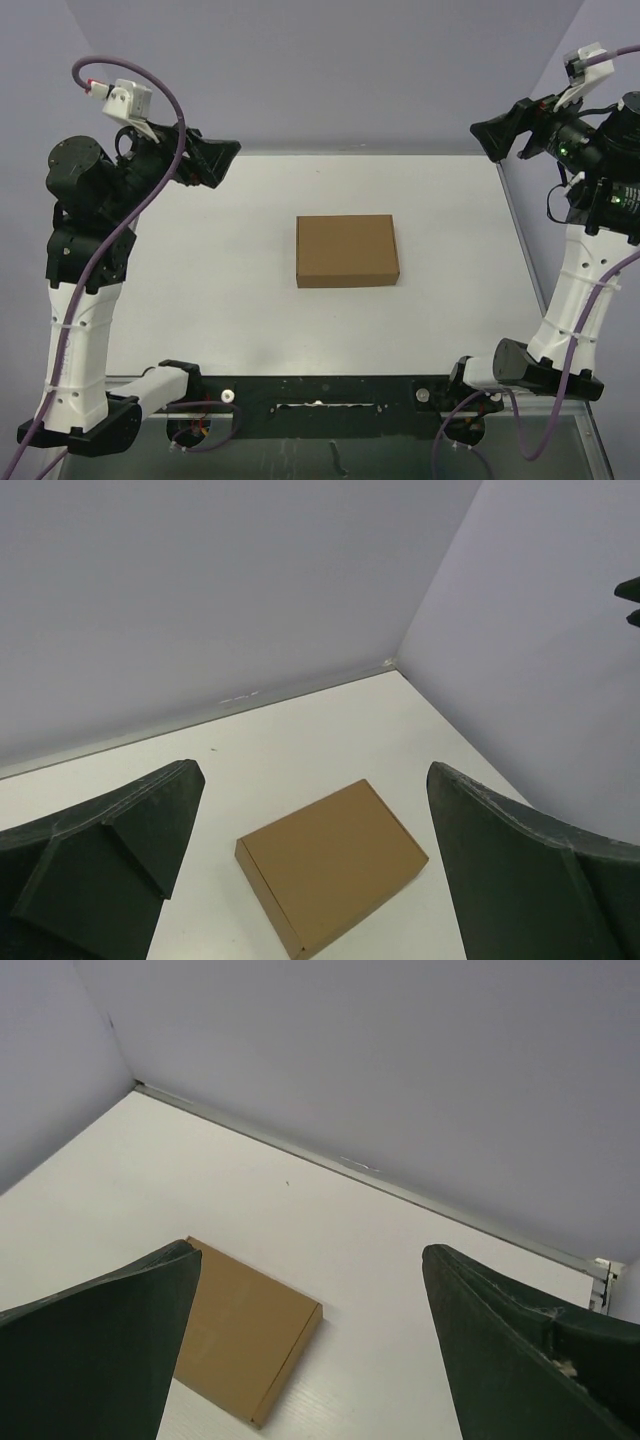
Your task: Fold the paper box
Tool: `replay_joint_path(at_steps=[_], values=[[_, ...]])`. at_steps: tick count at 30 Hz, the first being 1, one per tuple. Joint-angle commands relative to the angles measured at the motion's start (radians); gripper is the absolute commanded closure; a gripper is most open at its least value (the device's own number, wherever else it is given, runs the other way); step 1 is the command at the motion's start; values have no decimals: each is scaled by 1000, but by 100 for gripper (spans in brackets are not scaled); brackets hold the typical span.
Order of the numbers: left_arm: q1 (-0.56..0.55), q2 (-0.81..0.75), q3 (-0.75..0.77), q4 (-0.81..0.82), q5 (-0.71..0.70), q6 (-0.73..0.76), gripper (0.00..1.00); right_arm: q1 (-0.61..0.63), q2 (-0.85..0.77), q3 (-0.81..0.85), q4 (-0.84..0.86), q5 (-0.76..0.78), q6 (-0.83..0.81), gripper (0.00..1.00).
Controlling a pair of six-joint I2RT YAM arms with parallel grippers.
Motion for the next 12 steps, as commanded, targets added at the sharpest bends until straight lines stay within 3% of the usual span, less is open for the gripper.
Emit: replay_joint_path(at_steps=[1, 12], values=[[3, 11, 14, -73, 14, 31, 2, -20, -21, 58, -19, 105, 126, 2], [3, -2, -38, -59, 21, 21, 2, -52, -52, 15, -13, 39, 73, 2]])
